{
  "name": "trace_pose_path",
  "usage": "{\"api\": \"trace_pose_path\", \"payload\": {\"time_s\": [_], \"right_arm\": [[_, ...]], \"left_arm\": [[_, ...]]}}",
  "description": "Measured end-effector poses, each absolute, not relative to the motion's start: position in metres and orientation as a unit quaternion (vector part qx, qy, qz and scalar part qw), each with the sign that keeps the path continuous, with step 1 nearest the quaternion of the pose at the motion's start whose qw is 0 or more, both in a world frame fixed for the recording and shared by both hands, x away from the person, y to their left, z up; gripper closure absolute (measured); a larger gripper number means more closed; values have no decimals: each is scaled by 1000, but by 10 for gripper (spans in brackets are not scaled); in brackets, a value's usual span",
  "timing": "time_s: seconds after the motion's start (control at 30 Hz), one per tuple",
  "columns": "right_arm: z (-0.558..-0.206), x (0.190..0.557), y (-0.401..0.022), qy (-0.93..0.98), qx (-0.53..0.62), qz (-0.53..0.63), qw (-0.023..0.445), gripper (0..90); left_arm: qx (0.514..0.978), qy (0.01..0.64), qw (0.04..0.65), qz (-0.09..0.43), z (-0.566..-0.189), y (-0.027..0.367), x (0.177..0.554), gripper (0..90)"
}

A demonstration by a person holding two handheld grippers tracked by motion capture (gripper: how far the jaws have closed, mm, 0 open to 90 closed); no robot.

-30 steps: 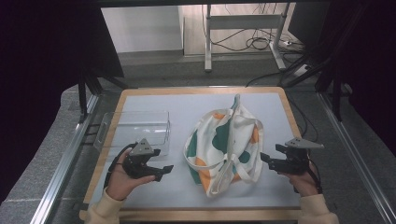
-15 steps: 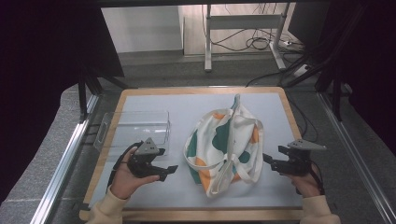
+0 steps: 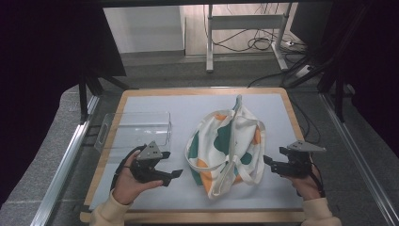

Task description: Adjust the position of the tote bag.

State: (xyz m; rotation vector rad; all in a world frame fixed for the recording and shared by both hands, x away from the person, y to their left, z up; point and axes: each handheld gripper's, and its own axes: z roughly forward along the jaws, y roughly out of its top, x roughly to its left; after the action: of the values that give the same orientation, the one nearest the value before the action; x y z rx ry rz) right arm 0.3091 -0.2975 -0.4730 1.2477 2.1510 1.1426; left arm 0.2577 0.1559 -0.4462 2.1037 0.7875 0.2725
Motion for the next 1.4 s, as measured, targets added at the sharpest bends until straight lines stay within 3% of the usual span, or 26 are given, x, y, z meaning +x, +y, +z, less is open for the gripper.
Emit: {"api": "trace_pose_path", "payload": {"time_s": [0.53,1.4], "right_arm": [[-474,325,-288,771,446,406,205,228],[-478,323,-301,746,496,381,231,228]], "left_arm": [[832,317,441,113,-436,153,238,239],[862,252,433,75,-443,94,228,238]]}}
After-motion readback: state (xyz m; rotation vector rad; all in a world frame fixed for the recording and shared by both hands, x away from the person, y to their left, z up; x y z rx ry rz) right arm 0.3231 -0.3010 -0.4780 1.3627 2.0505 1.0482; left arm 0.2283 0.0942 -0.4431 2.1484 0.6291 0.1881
